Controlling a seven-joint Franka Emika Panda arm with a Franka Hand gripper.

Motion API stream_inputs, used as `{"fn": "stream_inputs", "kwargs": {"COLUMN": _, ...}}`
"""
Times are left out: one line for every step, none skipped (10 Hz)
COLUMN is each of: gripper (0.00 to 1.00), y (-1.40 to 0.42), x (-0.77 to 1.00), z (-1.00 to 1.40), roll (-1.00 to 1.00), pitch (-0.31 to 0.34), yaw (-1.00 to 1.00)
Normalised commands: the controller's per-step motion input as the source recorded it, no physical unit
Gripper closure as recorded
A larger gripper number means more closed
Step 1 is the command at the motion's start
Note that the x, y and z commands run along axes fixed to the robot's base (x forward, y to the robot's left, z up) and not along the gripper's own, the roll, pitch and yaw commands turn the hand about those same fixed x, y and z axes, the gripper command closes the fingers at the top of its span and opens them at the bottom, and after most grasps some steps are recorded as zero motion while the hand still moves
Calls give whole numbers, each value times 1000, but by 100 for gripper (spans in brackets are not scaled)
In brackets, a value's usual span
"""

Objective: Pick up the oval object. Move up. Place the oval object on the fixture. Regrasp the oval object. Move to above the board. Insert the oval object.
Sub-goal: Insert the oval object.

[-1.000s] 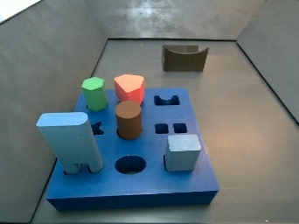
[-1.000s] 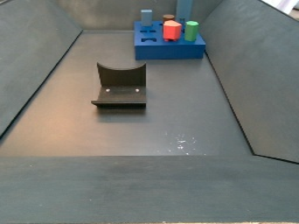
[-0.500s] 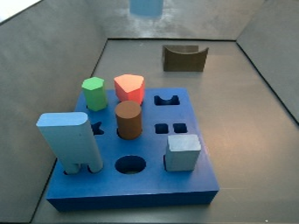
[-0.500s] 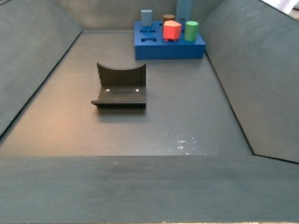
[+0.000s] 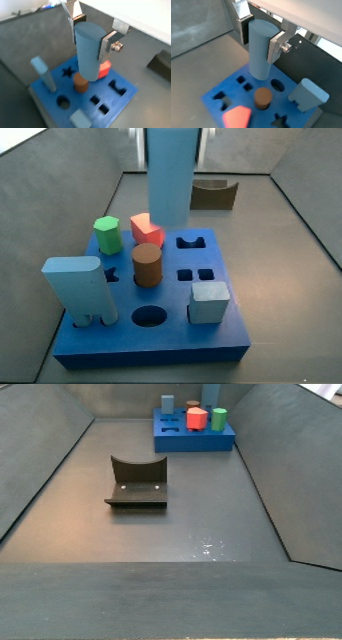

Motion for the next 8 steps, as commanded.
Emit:
{"fn": "stream_inputs", "kwargs": {"gripper": 100, "y": -571, "x": -23, "z": -614, "roll": -60, "pitch": 57, "yaw": 363}}
{"fn": "stream_inputs", "kwargs": {"gripper": 100, "y": -554, "x": -109, "z": -677, "roll": -7, "pitch": 44, "yaw": 389}}
{"fn": "stream_inputs", "kwargs": {"gripper": 100, "y": -349, "x": 0, "z": -646, "roll": -89, "pitch": -163, "yaw": 220}}
{"fn": "stream_inputs", "kwargs": {"gripper": 100, "y": -134, "x": 174, "z": -511, "roll": -4, "pitch": -90, "yaw": -257}}
{"fn": "stream_inputs", "kwargs": {"gripper": 100, "y": 0, "x": 0, "z": -691, "roll": 0, "pitch": -27, "yaw": -360}}
{"fn": "stream_inputs", "kwargs": {"gripper": 100, "y": 0, "x": -109, "z": -797, "roll": 0, "pitch": -90, "yaw": -477}}
{"fn": "stream_inputs", "kwargs": {"gripper": 100, "y": -20, "x": -363, "z": -746, "roll": 0, "pitch": -103, "yaw": -240}}
{"fn": "stream_inputs", "kwargs": {"gripper": 100, "y": -174, "x": -243, "z": -503, "roll": -19, "pitch": -87, "yaw": 0}}
